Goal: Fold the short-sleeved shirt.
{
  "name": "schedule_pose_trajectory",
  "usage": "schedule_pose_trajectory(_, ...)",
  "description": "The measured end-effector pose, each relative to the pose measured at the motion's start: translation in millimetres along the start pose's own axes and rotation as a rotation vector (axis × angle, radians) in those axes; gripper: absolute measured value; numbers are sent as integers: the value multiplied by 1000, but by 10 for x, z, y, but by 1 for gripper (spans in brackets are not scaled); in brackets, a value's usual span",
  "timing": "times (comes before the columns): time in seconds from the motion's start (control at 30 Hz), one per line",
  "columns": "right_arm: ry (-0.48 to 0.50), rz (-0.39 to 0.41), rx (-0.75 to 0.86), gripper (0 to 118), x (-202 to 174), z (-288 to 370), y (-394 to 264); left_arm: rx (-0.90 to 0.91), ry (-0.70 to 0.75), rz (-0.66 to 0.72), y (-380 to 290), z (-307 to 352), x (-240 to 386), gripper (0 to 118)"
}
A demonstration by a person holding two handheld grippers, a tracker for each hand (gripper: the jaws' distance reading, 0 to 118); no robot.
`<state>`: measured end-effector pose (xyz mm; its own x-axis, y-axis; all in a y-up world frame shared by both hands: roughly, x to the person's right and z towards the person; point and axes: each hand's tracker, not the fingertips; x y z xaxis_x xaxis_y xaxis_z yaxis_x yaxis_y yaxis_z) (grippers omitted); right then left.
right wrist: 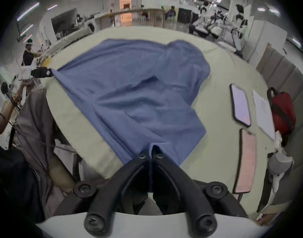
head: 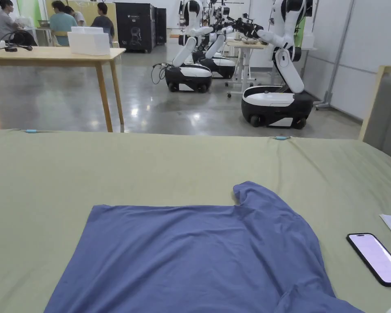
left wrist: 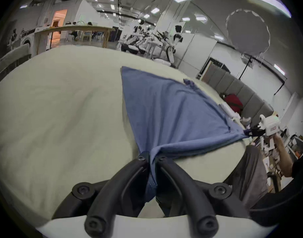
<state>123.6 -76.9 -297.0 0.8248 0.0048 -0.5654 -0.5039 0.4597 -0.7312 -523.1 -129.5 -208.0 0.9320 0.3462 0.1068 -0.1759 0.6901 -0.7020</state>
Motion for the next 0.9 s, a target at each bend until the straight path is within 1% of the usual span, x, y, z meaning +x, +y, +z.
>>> schedule_pose_trajectory(0.1, -5, -9, -41, 5, 52, -175, -7, 6, 13, -8, -34, -62, -10, 4)
schedule_pose_trajectory(0.13, -16, -11, -36, 9, 79, -232, -31, 11, 10, -4, -33, -63, -17, 7)
schedule_pose_trajectory(0.2, 4, -33, -46, 14, 119, -265, -32, 17, 6, 3, -38, -40, -29, 12)
schedule_pose_trajectory(0.23, -2, -38, -37, 18, 133, -252, -45, 19, 8, 6, -34, -33, -32, 16)
schedule_pose_trajectory(0.27, -11, -38, -29, 36, 100, -216, -80, 18, 20, 11, -28, -22, -32, 39)
schedule_pose_trajectory(0.3, -9, -28, -17, 57, 102, -168, -96, 20, 32, 19, -32, 6, -47, 75)
schedule_pose_trajectory(0.33, -40, -17, 10, 94, 90, -107, -113, 34, 19, 32, -35, 47, -54, 114)
schedule_pose_trajectory(0.37, -74, -22, 44, 113, 75, -24, -141, 55, 18, 41, -28, 113, -42, 118)
schedule_pose_trajectory(0.4, -102, -48, 104, 117, 36, 148, -202, 112, 28, 56, -7, 243, -35, 116)
schedule_pose_trajectory(0.47, -132, -154, 251, 114, -52, 577, -310, 130, 76, 70, -25, 503, -4, 116)
schedule_pose_trajectory(0.5, -124, -200, 323, 114, -128, 815, -394, 165, 91, 73, -40, 675, 36, 116)
schedule_pose_trajectory(0.53, -126, -246, 416, 114, -279, 1060, -514, 198, 89, 76, -81, 863, 88, 114)
schedule_pose_trajectory(0.57, -125, -286, 467, 112, -369, 1216, -596, 230, 99, 75, -132, 1011, 147, 106)
schedule_pose_trajectory(0.6, -130, -342, 529, 104, -470, 1357, -708, 276, 109, 62, -183, 1178, 208, 87)
schedule_pose_trajectory(0.63, -116, -367, 577, 77, -545, 1464, -795, 322, 118, 42, -242, 1290, 262, 42)
schedule_pose_trajectory(0.67, -90, -371, 637, 43, -660, 1566, -861, 357, 132, 18, -287, 1374, 305, 4)
schedule_pose_trajectory(0.7, -87, -375, 675, 10, -741, 1601, -911, 346, 147, 26, -322, 1394, 337, 0)
schedule_pose_trajectory(0.73, -102, -382, 689, 2, -794, 1612, -930, 356, 169, 31, -350, 1421, 354, 0)
schedule_pose_trajectory(0.77, -146, -391, 709, 1, -799, 1605, -963, 349, 154, 36, -368, 1447, 358, 0)
schedule_pose_trajectory(0.8, -159, -399, 715, 1, -777, 1603, -986, 344, 139, 39, -365, 1445, 365, 0)
schedule_pose_trajectory(0.9, -139, -425, 709, 1, -746, 1607, -943, 323, 135, 35, -281, 1329, 430, 0)
